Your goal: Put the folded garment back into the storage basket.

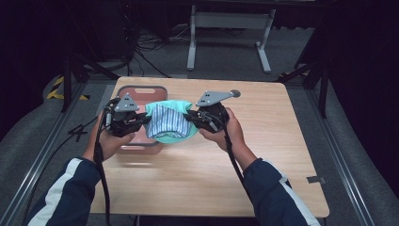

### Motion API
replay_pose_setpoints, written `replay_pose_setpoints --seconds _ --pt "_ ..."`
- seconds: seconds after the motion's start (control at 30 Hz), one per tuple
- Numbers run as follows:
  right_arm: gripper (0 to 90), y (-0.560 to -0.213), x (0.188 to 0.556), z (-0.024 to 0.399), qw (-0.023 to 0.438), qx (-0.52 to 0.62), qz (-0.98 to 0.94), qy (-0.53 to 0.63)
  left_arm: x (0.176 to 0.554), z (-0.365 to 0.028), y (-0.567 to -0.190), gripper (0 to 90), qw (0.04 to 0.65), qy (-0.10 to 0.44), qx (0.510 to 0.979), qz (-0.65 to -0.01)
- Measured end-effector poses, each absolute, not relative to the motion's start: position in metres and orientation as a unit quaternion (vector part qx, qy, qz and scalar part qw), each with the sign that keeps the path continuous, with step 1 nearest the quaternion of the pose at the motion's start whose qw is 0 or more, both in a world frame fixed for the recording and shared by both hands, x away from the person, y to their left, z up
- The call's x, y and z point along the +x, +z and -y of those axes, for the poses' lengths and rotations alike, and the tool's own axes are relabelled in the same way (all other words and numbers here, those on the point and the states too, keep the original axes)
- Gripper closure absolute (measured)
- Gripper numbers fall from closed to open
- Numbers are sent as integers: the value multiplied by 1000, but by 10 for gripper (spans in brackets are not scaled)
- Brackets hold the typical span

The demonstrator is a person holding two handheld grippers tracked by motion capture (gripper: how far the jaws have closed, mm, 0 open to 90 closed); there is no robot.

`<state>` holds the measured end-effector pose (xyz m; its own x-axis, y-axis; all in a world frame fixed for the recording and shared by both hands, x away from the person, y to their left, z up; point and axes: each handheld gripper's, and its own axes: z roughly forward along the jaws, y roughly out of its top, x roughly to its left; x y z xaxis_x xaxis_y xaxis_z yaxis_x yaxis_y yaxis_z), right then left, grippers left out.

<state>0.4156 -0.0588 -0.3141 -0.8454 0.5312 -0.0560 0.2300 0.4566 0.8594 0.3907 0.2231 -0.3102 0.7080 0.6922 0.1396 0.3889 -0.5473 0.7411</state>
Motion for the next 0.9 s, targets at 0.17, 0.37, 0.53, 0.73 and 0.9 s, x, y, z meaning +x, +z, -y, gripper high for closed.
replay_pose_setpoints --seconds 0.17,0.37,0.53,0.73,0.9 --pt "834 -314 421 44 156 225 -837 473 392 -235 -308 819 353 218 848 -329" --pt "834 -316 426 28 148 222 -837 477 393 -248 -306 819 345 223 847 -338" --pt "834 -317 428 17 145 220 -838 477 394 -257 -306 819 343 226 844 -346" --pt "833 -321 432 3 140 218 -840 476 396 -269 -309 819 332 231 842 -356" --pt "833 -326 435 -9 135 217 -843 474 397 -275 -311 819 325 233 840 -366"
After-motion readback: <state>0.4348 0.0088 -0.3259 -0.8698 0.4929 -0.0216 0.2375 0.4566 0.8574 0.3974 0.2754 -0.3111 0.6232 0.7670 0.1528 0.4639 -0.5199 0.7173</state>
